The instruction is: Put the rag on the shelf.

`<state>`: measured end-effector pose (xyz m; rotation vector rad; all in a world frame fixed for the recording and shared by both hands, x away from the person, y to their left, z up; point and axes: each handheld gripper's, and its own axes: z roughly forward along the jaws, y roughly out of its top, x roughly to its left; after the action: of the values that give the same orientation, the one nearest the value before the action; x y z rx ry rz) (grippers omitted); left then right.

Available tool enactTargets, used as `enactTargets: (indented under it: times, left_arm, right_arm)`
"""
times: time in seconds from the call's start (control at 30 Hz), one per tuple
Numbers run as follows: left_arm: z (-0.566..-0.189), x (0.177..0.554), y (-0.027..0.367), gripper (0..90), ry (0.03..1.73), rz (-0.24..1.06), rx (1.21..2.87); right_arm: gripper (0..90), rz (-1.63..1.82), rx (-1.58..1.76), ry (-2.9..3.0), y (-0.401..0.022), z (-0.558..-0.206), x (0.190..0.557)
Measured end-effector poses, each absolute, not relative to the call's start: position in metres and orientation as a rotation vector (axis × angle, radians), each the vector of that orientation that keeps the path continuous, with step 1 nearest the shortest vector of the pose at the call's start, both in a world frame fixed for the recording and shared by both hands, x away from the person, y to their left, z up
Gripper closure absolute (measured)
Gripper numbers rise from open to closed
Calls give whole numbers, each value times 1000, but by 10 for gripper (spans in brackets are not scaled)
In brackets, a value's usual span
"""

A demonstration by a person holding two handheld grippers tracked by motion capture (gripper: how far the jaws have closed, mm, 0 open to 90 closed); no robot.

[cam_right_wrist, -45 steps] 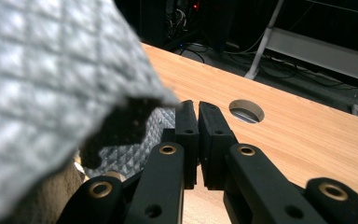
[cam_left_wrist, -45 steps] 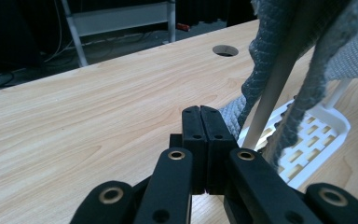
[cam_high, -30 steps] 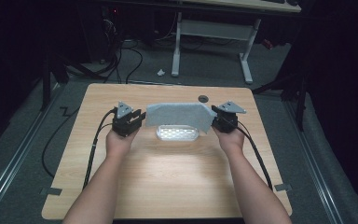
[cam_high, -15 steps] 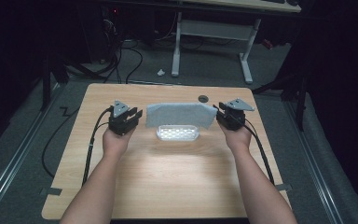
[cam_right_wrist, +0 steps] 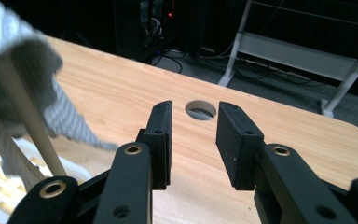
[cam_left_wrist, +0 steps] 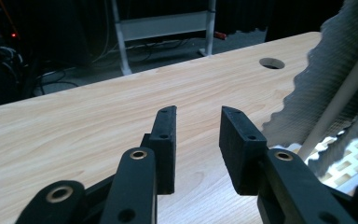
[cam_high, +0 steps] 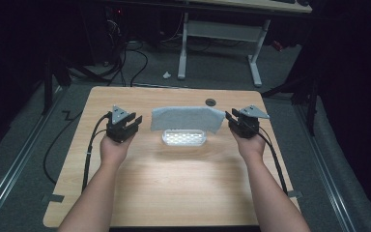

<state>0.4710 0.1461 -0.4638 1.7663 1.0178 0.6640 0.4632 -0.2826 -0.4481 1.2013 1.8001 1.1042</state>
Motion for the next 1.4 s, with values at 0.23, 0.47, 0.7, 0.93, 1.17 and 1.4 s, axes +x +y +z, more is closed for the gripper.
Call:
enactTargets:
  times: [0.23, 0.47, 0.7, 0.93, 1.17, 1.4]
  left_arm:
    - [-472, 463, 158, 616, 1043, 664, 1764]
    - [-476, 450, 167, 578, 1044, 655, 1773]
    - [-476, 431, 176, 519, 1045, 646, 1778]
    - [-478, 395, 182, 450, 1032, 562, 1799]
    - [-488, 354, 178, 368, 1015, 436, 1861]
    - [-522, 311, 143, 321, 989, 458, 2017]
  right_arm:
    - [654, 1099, 1208, 1796, -290, -453, 453]
    - [637, 1112, 1196, 1800, -294, -455, 439]
    - [601, 1123, 1156, 1827, -294, -451, 417]
    - [527, 1161, 1130, 1874, -293, -448, 379]
    - [458, 1174, 1177, 1901, -297, -467, 334]
    - [345, 1105, 1227, 1956, -296, -498, 301]
